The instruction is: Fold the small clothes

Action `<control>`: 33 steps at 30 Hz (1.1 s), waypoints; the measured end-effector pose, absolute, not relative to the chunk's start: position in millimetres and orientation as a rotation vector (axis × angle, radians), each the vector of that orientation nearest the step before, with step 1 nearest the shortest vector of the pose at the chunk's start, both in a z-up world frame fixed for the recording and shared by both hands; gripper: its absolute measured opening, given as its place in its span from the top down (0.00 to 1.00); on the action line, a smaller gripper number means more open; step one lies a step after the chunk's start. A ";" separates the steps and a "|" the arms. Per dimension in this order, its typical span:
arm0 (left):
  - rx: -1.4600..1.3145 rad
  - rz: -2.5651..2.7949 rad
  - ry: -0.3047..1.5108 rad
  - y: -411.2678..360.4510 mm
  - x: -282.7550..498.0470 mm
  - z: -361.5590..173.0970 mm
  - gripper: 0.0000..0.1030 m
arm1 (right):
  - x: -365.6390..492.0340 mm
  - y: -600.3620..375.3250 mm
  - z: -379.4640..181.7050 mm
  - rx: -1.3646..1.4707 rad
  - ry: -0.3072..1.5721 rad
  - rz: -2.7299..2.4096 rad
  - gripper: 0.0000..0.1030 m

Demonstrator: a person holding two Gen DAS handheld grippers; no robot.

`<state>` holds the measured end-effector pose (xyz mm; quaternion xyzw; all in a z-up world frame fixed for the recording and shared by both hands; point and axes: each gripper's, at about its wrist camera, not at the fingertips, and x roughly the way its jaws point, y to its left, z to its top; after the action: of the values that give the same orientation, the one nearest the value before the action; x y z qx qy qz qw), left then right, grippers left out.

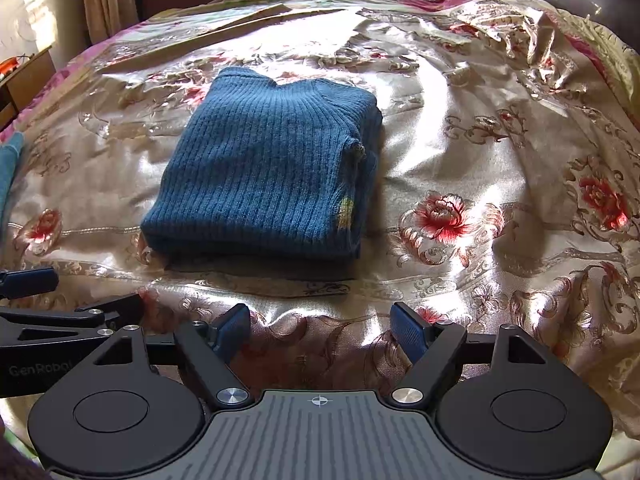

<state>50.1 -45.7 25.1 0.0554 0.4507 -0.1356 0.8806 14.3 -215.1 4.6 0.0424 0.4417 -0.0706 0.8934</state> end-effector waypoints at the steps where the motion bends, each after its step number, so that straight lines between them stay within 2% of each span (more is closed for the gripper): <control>1: 0.109 -0.285 0.942 -45.4 50.4 25.3 0.07 | 14.1 -215.3 4.6 0.088 0.916 -0.147 0.24; 33: 0.106 -0.259 0.981 -44.6 49.2 23.8 0.07 | 6.6 -212.2 5.5 0.077 0.927 -0.158 0.23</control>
<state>49.2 -44.6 23.8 0.0509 0.4693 -0.1238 0.8728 6.6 -212.2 5.5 0.0373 0.4465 -0.0760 0.8908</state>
